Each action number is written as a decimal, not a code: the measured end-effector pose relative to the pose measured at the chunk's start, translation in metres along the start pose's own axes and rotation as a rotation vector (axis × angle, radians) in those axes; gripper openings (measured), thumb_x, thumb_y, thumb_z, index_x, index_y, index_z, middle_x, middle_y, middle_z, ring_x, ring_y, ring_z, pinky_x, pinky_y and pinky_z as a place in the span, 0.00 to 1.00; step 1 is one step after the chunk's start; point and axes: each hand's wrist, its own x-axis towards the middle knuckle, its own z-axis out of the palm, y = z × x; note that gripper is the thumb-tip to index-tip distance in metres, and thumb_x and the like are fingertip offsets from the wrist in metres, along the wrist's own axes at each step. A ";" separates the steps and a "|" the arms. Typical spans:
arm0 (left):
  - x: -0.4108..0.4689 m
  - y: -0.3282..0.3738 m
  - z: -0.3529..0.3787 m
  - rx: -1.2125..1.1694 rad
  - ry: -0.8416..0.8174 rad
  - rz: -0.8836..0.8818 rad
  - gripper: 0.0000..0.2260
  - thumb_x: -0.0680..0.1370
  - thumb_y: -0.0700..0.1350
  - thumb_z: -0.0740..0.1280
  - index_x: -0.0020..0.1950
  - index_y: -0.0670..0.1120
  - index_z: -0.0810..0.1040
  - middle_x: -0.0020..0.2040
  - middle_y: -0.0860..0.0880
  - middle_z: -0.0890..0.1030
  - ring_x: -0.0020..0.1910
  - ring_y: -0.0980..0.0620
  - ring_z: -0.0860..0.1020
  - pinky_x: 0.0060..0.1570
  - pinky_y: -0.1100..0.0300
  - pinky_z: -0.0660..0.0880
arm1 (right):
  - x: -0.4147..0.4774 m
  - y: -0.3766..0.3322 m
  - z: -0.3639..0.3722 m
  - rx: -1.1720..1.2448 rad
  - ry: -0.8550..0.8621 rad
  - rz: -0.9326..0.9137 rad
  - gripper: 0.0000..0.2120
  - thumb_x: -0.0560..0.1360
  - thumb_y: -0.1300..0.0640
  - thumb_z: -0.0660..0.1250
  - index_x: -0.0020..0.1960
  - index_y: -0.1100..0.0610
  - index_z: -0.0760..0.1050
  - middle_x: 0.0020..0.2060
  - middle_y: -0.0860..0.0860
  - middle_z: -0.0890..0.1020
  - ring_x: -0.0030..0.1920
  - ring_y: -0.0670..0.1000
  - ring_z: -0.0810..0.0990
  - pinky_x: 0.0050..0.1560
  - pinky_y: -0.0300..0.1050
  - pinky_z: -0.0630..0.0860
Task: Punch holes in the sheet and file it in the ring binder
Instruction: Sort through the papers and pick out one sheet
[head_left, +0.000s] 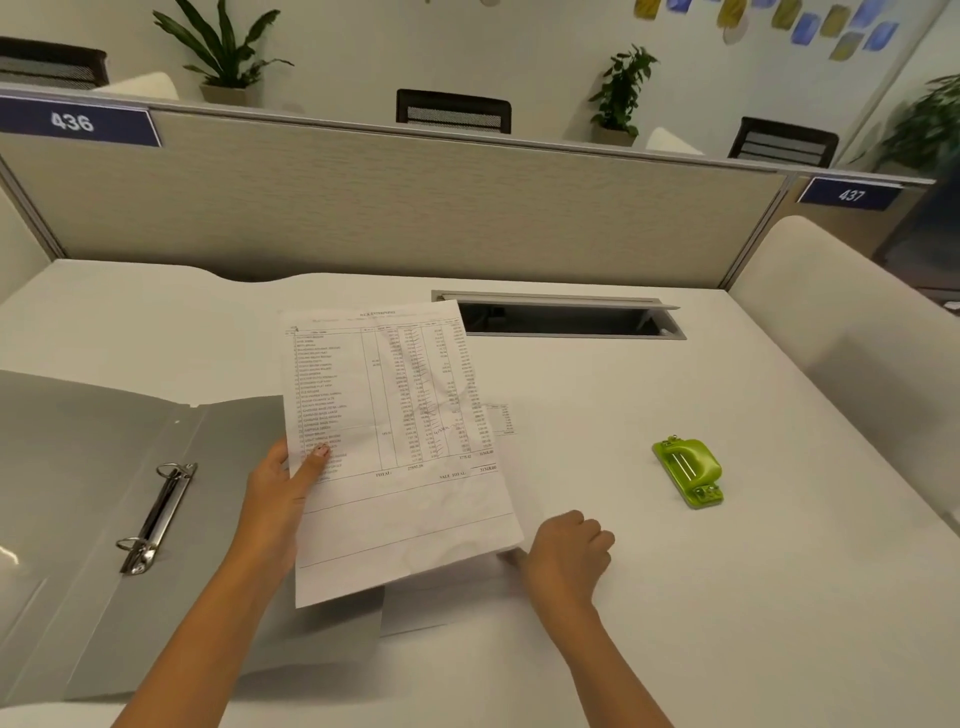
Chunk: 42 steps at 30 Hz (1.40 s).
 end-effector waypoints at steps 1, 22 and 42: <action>0.000 -0.001 -0.001 -0.002 0.000 -0.001 0.14 0.77 0.42 0.67 0.63 0.46 0.75 0.58 0.47 0.81 0.58 0.43 0.79 0.61 0.43 0.73 | 0.004 -0.001 0.000 -0.018 -0.045 0.033 0.33 0.65 0.40 0.75 0.57 0.62 0.70 0.54 0.57 0.76 0.56 0.57 0.72 0.47 0.43 0.68; 0.004 -0.006 -0.016 0.101 0.065 0.074 0.14 0.79 0.43 0.65 0.65 0.49 0.75 0.59 0.49 0.79 0.57 0.46 0.78 0.60 0.47 0.73 | -0.003 0.016 -0.055 0.501 0.469 -0.048 0.13 0.76 0.59 0.67 0.61 0.55 0.73 0.49 0.53 0.83 0.46 0.57 0.82 0.41 0.44 0.70; -0.017 -0.002 0.015 0.055 -0.004 0.062 0.11 0.77 0.48 0.68 0.58 0.50 0.78 0.53 0.49 0.83 0.51 0.47 0.82 0.51 0.48 0.78 | -0.028 -0.005 -0.079 1.511 -0.018 -0.101 0.07 0.72 0.56 0.73 0.50 0.52 0.81 0.44 0.48 0.86 0.47 0.50 0.84 0.45 0.44 0.78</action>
